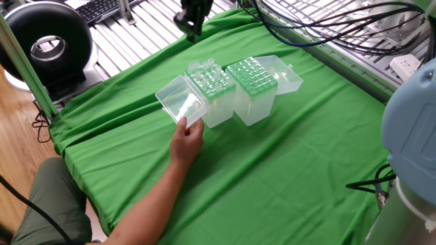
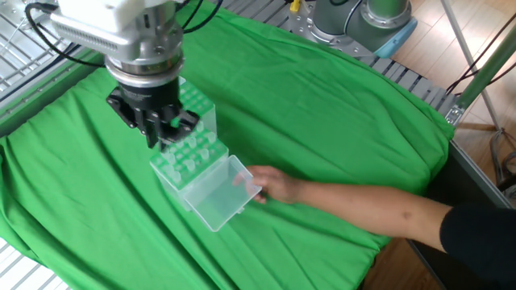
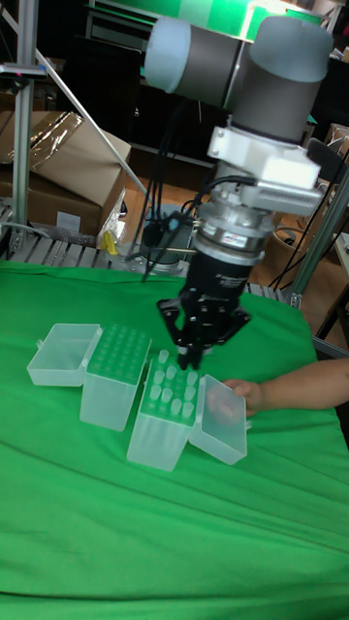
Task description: Insert a large pipette tip into the holder for large pipette tips
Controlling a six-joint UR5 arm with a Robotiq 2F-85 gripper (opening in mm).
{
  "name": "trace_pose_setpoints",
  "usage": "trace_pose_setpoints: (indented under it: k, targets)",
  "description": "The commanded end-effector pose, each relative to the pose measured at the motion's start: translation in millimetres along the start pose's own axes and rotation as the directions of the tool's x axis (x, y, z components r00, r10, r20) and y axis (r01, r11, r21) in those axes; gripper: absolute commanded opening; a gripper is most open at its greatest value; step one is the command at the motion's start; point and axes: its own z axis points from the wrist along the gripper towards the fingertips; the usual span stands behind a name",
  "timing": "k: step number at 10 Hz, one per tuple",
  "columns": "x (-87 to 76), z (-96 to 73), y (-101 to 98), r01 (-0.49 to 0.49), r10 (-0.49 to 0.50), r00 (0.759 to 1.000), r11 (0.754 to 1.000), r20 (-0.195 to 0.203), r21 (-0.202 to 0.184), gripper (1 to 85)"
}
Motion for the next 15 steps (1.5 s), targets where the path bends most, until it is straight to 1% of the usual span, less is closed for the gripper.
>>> trace_pose_setpoints:
  k: [1,2,3,4,5,6,7,8,9,10,11,12,13,15]
  targets:
    - [26.7,9.4,-58.9,-0.024,0.029,0.997,0.996,-0.067,0.08,15.3]
    - [31.2,5.2,-63.0,-0.069,0.075,0.994,0.995,-0.085,0.069,15.0]
    - [34.7,3.8,-68.3,-0.101,0.108,0.99,0.992,-0.095,0.077,14.7]
    - [38.0,2.2,-67.6,-0.158,0.165,0.981,0.984,-0.102,0.08,13.3]
    - [42.2,-1.1,-73.6,-0.21,0.221,0.969,0.972,-0.109,0.103,9.3]
    - [50.3,-1.9,-91.5,-0.229,0.244,0.961,0.965,-0.129,0.126,1.7]
    - [57.6,3.5,-97.2,-0.243,0.255,0.956,0.965,-0.144,0.094,2.0]
    - [64.7,16.0,-100.4,-0.251,0.257,0.956,0.966,-0.144,0.06,3.3]
    - [69.5,28.5,-104.9,-0.244,0.248,0.96,0.969,-0.131,0.046,4.7]
    - [71.8,35.4,-105.6,-0.231,0.235,0.964,0.972,-0.125,0.04,5.0]
    - [70.5,41.4,-104.8,-0.227,0.23,0.965,0.973,-0.122,0.036,5.0]
    - [67.0,49.4,-105.9,-0.217,0.22,0.97,0.976,-0.107,0.036,4.7]
    - [65.9,53.8,-103.1,-0.215,0.217,0.971,0.976,-0.105,0.027,3.7]
    - [65.8,57.0,-104.2,-0.202,0.203,0.974,0.979,-0.104,0.027,1.7]
